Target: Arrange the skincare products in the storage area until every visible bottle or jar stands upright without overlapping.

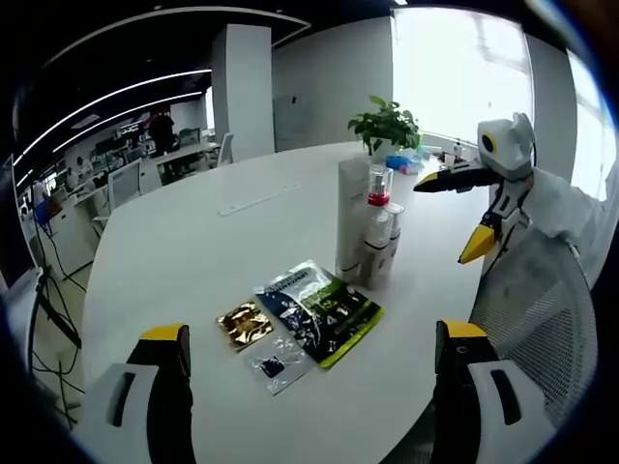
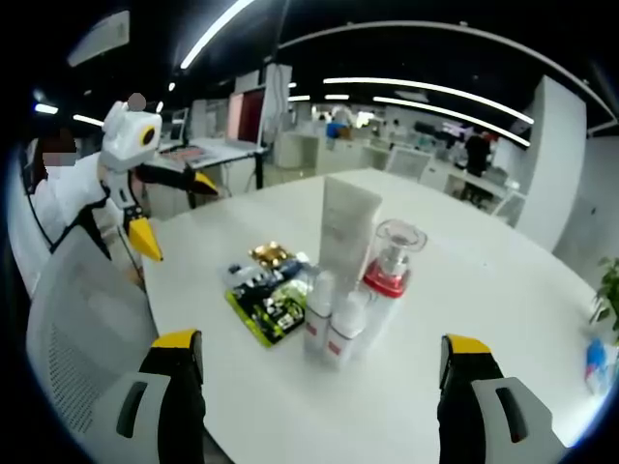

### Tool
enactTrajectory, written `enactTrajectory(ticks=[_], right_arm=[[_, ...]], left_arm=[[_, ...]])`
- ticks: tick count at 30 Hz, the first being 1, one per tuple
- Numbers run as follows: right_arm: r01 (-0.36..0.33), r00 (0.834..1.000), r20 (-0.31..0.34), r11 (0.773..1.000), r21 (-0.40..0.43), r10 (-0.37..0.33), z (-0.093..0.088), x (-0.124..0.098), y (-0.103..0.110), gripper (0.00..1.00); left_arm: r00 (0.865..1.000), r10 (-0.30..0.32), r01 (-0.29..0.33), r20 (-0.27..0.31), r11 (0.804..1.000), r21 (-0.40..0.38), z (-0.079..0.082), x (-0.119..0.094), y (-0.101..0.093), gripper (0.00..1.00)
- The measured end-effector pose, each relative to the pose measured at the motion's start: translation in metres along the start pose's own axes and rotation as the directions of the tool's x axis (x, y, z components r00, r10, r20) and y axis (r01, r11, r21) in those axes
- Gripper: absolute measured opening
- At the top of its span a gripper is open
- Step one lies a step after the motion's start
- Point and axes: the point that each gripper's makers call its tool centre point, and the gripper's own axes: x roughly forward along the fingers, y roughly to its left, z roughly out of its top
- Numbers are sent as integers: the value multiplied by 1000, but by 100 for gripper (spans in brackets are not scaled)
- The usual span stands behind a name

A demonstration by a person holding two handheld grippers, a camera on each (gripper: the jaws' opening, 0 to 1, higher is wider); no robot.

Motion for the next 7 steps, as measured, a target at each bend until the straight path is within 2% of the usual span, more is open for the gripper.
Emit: enactTrajectory(ticks=[7], right_arm=[[-2,1000,0,1000,0,2,0,2,-1,100]], left_arm=[[1000,5,-5,-5,1000,0,-1,0,0,99]])
